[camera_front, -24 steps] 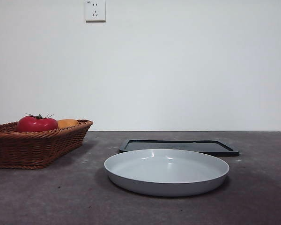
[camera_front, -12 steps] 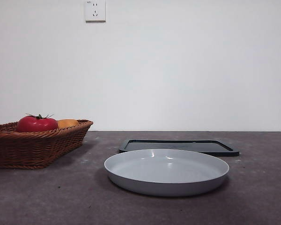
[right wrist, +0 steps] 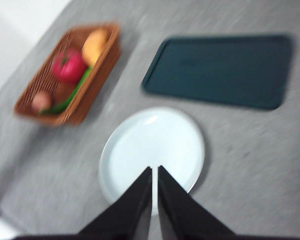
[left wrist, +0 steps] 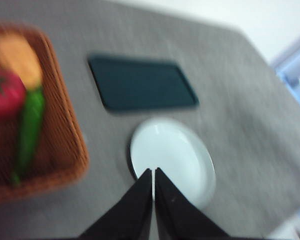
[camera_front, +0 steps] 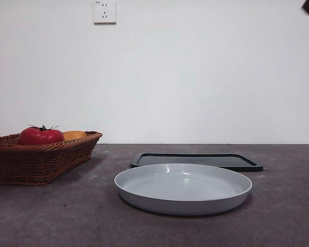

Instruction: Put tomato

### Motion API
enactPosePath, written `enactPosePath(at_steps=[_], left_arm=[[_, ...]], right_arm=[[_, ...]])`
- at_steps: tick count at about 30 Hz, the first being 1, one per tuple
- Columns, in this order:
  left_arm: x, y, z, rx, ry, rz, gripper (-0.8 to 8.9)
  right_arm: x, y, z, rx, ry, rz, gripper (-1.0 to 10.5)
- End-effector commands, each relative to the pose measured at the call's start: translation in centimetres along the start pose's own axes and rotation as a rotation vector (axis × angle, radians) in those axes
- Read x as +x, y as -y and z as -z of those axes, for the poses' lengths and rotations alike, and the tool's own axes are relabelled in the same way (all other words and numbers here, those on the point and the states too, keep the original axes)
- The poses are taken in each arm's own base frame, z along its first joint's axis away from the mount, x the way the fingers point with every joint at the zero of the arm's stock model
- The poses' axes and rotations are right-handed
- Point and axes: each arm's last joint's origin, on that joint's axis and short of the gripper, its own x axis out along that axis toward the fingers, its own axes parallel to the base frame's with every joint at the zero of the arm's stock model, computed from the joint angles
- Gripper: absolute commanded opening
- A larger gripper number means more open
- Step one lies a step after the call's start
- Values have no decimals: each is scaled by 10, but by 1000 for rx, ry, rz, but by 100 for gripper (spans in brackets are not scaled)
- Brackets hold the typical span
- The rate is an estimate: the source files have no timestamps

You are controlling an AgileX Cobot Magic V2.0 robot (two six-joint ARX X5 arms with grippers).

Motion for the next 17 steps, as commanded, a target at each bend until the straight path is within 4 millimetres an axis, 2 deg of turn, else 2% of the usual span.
enactPosePath(at_steps=[1, 6, 7, 11, 12, 15, 17], left_arm=[[4, 6, 2, -8, -75, 37, 8], [10, 9, 13, -31, -206, 57, 8], [10, 9, 13, -32, -206, 58, 36], [10, 9, 13, -30, -204, 58, 266], [10, 9, 13, -30, -203, 58, 332], [10, 9, 13, -30, -202, 59, 495], [10, 9, 13, -30, -201, 59, 567]], right_arm=[[8, -8, 0, -47, -64, -46, 8], [18, -19, 7, -72, -159, -110, 8], [18, -20, 7, -73, -161, -113, 9], [18, -20, 7, -46, -163, -111, 20], [19, -20, 7, -30, -164, -109, 61], [19, -20, 7, -4, -166, -107, 372], [19, -20, 7, -4, -165, -107, 563]])
